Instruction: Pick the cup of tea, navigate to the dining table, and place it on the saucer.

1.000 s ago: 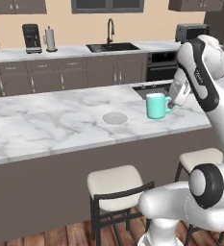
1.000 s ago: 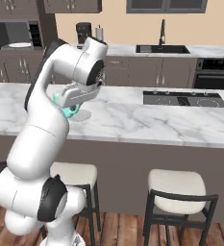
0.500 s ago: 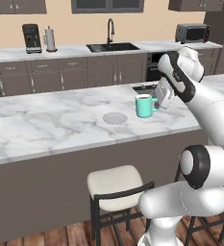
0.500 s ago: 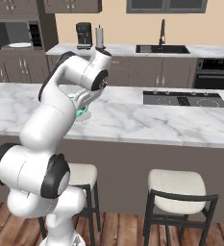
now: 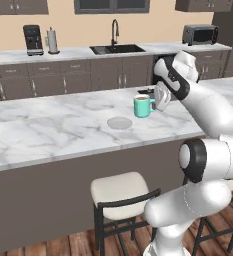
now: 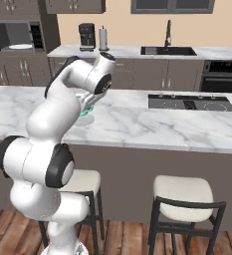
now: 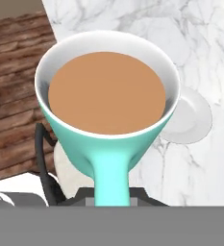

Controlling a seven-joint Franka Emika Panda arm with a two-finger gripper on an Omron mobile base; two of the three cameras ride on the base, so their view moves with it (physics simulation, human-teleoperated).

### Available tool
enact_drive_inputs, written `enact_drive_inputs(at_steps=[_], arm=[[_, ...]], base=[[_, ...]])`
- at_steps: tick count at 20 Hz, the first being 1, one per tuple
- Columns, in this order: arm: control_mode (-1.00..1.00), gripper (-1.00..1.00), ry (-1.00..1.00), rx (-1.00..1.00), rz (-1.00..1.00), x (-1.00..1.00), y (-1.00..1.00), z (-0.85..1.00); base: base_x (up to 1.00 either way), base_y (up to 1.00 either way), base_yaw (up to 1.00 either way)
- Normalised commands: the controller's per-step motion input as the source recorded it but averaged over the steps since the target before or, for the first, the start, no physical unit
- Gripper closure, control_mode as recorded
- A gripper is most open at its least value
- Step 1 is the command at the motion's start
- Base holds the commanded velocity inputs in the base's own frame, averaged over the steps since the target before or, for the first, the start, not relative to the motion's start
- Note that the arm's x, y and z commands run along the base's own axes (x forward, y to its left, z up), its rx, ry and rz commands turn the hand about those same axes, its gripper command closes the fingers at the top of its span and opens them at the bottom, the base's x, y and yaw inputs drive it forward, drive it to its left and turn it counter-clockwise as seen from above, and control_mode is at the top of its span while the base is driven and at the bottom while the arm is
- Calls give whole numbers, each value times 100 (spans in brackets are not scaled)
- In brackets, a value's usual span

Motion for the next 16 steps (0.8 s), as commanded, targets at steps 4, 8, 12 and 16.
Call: enact_drive_inputs(at_steps=[4,8,12,16], arm=[[-100,100,0,0,0,97,19,-38],[-100,100,2,0,0,77,14,-37],[-100,100,3,3,0,32,5,-16],[-100,100,5,2,1,0,4,-8]], base=[[0,0,0],[0,0,0],[0,0,0],[0,0,0]])
